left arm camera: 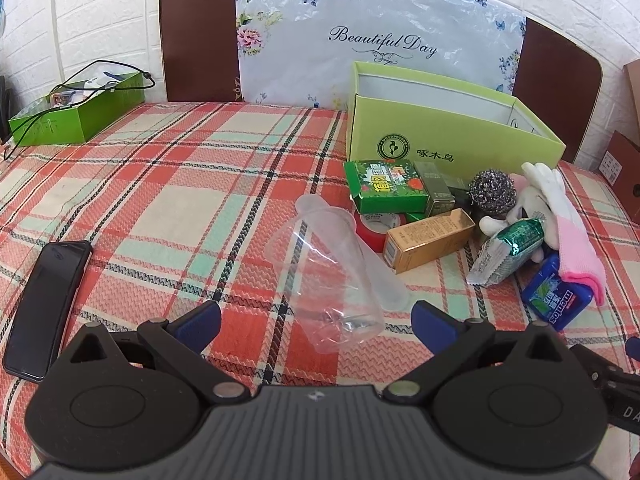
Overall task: Organize objects
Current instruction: 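Grasp the white glove with pink cuff with the right gripper while the left grasps the clear cup, then carry the glove and clear cup into the lime-green box and release both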
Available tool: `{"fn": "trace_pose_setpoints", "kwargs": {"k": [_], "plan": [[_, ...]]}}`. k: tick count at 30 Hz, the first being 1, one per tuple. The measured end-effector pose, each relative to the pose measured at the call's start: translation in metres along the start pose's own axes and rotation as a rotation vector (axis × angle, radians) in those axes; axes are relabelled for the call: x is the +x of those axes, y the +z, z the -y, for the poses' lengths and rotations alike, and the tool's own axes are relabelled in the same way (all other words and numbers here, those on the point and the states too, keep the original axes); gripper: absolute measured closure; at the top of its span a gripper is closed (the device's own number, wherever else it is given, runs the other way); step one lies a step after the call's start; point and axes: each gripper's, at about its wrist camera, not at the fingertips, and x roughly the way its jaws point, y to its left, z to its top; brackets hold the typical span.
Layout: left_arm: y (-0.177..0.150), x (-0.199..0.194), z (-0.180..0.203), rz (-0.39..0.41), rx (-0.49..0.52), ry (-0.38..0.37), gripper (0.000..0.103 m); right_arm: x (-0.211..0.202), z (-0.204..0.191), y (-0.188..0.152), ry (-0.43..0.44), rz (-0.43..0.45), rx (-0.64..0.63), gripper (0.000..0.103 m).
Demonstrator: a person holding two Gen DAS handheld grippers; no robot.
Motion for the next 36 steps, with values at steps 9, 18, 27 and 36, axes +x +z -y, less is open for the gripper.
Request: {"fn": "trace_pose_setpoints", "kwargs": {"k": [9,18,27,36], "plan": [[0.017,0.002,-0.026,0.046,-0.095,-0.052,0.000,-0.013,-0.008,0.019,0.065,0.195,-0.072,0.000],[0.015,0.023,-0.022,-0.022,-0.102,-0.102,0.028,0.037,-0.008,0.065,0.087,0.119,-0.006,0.000],[0.027,0.044,-0.027,-0.028,-0.099,-0.143,0.040,0.055,0.001,0.065,0.180,0.101,0.065,0.048],[0.024,0.020,-0.028,0.011,-0.102,-0.209,0.042,0.018,0.022,0.063,0.250,0.253,0.121,0.085]]}}
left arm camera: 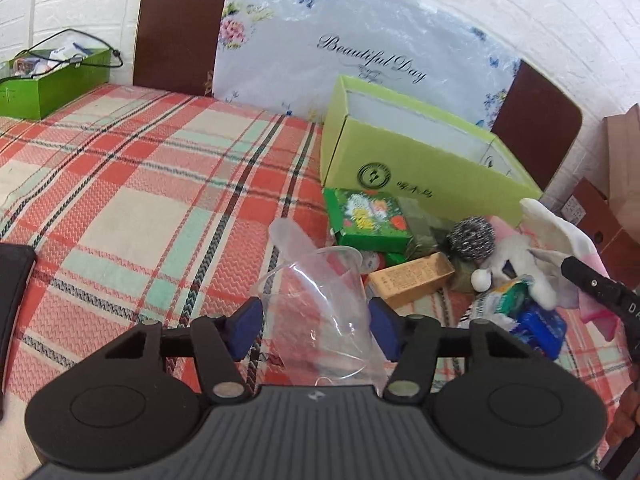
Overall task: Organize objects
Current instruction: 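Carry the glove and clear cup into the lime-green box and release both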
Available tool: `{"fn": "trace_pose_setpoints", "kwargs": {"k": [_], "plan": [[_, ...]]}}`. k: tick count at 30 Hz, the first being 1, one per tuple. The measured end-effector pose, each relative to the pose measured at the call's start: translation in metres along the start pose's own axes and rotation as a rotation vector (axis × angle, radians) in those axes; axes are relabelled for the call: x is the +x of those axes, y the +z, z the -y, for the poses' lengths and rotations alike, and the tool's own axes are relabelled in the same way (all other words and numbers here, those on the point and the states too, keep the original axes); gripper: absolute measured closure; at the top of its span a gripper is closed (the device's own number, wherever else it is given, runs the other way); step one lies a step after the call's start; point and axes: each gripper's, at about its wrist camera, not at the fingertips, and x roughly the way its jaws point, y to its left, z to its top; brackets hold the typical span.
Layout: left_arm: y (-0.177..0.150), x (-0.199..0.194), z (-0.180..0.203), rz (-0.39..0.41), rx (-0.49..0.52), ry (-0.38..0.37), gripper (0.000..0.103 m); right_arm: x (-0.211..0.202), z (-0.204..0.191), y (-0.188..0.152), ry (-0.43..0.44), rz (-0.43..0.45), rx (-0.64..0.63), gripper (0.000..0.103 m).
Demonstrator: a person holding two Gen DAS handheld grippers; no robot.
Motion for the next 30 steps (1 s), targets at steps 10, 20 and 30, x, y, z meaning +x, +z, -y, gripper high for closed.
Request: {"fn": "trace_pose_setpoints", "kwargs": {"k": [10,20,30], "plan": [[0.044,-0.038,0.032,0.154,0.078,-0.130,0.042,-0.030,0.003,0.049,0.075,0.134,-0.014,0.086],[0.106,-0.036,0.078,0.261,0.173,-0.221,0.041,-0.018,-0.007,0.120,0.136,0.221,-0.060,0.086],[0.152,0.004,0.102,0.283,0.182,-0.196,0.041,0.029,-0.027,0.165,0.149,0.245,-0.141,0.086]]}}
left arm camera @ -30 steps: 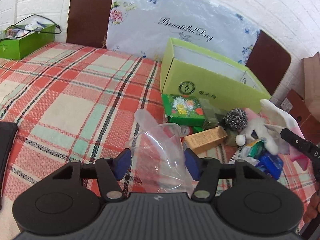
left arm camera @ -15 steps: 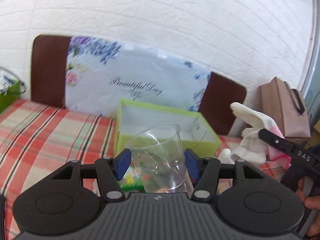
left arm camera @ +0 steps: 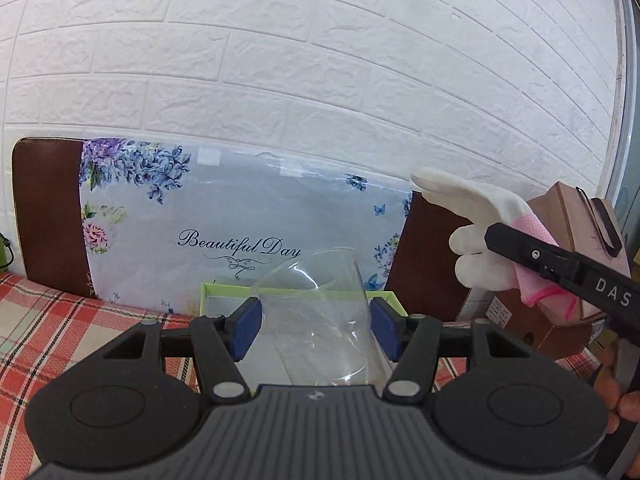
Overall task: Organize objects
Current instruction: 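Carry the glove and clear cup into the lime-green box and release both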
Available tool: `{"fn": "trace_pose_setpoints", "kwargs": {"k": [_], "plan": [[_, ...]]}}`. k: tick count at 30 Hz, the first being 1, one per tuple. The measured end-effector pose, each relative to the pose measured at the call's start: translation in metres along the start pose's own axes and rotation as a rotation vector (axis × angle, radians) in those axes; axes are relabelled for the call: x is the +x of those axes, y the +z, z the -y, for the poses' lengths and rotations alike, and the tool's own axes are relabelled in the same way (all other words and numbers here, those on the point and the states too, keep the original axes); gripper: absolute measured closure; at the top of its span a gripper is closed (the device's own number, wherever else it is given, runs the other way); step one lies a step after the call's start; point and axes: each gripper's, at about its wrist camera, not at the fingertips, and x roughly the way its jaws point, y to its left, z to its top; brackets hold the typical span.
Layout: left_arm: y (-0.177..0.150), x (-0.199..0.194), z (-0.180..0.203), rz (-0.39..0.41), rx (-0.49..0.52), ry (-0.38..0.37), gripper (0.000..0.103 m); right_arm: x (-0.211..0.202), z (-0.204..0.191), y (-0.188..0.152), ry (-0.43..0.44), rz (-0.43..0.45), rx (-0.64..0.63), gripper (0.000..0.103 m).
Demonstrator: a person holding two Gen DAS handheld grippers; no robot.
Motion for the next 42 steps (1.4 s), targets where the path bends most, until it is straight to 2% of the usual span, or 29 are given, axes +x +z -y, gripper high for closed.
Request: {"fn": "trace_pose_setpoints", "kwargs": {"k": [4,8,16,21,27,28,29,30,31,32,33,36,38,42], "plan": [[0.007,0.026,-0.004,-0.010,0.001,0.024,0.040,0.029,0.005,-0.008,-0.013,-0.045,-0.013,0.086],[0.007,0.058,-0.013,-0.034,0.001,0.049,0.040,0.065,0.013,-0.029,-0.036,-0.136,-0.023,0.086],[-0.012,0.119,-0.036,-0.141,-0.022,0.086,0.040,0.137,0.031,-0.081,-0.024,-0.333,-0.024,0.086],[-0.021,0.140,-0.049,-0.179,-0.046,0.107,0.040,0.173,0.030,-0.101,-0.015,-0.420,-0.089,0.086],[-0.031,0.153,-0.053,-0.201,-0.044,0.111,0.039,0.190,0.030,-0.120,0.002,-0.544,-0.129,0.085],[-0.031,0.153,-0.052,-0.201,-0.042,0.111,0.033,0.191,0.030,-0.123,0.003,-0.563,-0.135,0.083],[-0.031,0.153,-0.051,-0.201,-0.042,0.113,0.024,0.192,0.031,-0.124,0.005,-0.580,-0.140,0.075],[-0.031,0.152,-0.051,-0.197,-0.040,0.117,0.021,0.192,0.031,-0.125,-0.001,-0.584,-0.140,0.058],[-0.031,0.151,-0.050,-0.190,-0.037,0.125,0.019,0.190,0.031,-0.125,-0.011,-0.580,-0.134,0.049],[-0.030,0.150,-0.049,-0.185,-0.034,0.133,0.018,0.189,0.033,-0.124,-0.018,-0.574,-0.127,0.031],[-0.029,0.149,-0.049,-0.185,-0.035,0.137,0.018,0.187,0.034,-0.123,-0.021,-0.566,-0.121,0.022],[-0.027,0.146,-0.050,-0.188,-0.051,0.135,0.018,0.180,0.038,-0.119,-0.035,-0.547,-0.111,0.016],[-0.026,0.142,-0.049,-0.186,-0.055,0.139,0.018,0.176,0.039,-0.117,-0.037,-0.539,-0.107,0.007],[-0.028,0.132,-0.043,-0.193,-0.032,0.155,0.018,0.166,0.037,-0.115,-0.042,-0.535,-0.115,0.004]]}}
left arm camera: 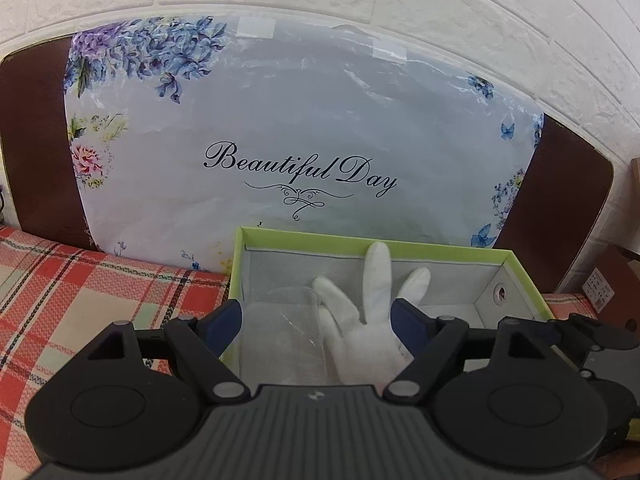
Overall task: Organize objects
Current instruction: 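Carry the glove and clear cup into the lime-green box and release both, then grasp the blue square container with the right gripper while the left grasps the gold box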
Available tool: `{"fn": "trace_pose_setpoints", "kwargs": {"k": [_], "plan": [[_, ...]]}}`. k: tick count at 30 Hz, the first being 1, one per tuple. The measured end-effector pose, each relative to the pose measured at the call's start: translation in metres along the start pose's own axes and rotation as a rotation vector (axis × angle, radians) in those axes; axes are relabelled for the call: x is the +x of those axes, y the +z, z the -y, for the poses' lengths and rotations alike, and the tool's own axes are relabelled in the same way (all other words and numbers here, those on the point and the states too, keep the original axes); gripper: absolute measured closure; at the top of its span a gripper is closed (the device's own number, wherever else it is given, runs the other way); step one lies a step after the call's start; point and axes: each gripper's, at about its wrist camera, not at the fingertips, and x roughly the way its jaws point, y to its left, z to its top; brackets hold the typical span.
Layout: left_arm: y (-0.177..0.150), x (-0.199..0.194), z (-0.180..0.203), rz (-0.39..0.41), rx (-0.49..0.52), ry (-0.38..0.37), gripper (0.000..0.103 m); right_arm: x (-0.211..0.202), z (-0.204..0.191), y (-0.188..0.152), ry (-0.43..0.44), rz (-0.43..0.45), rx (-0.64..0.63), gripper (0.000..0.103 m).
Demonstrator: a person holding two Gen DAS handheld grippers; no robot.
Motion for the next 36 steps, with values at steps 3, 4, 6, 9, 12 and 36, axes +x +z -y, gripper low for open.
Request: {"fn": "trace_pose_setpoints", "kwargs": {"k": [3,4,6,9,12,36], "plan": [[-0.004,-0.012,0.003,-0.014,0.010,0.011,0.018,-0.011,-0.002,-0.005,-0.012,0.012,0.004,0.000],[-0.005,-0.017,0.003,-0.017,0.009,0.014,0.018,-0.017,-0.003,-0.007,-0.017,0.021,0.013,0.000],[-0.010,-0.029,0.005,-0.017,0.010,0.025,0.018,-0.030,-0.004,-0.013,-0.026,0.040,0.031,0.000],[-0.021,-0.049,0.011,-0.011,0.025,0.042,0.018,-0.056,-0.007,-0.028,-0.039,0.083,0.056,0.000],[-0.037,-0.070,0.015,0.001,0.032,0.049,0.018,-0.083,-0.012,-0.049,-0.072,0.118,0.049,0.000],[-0.162,-0.151,-0.001,-0.063,0.017,-0.093,0.018,-0.210,-0.063,-0.185,-0.135,0.203,0.078,0.000]]}}
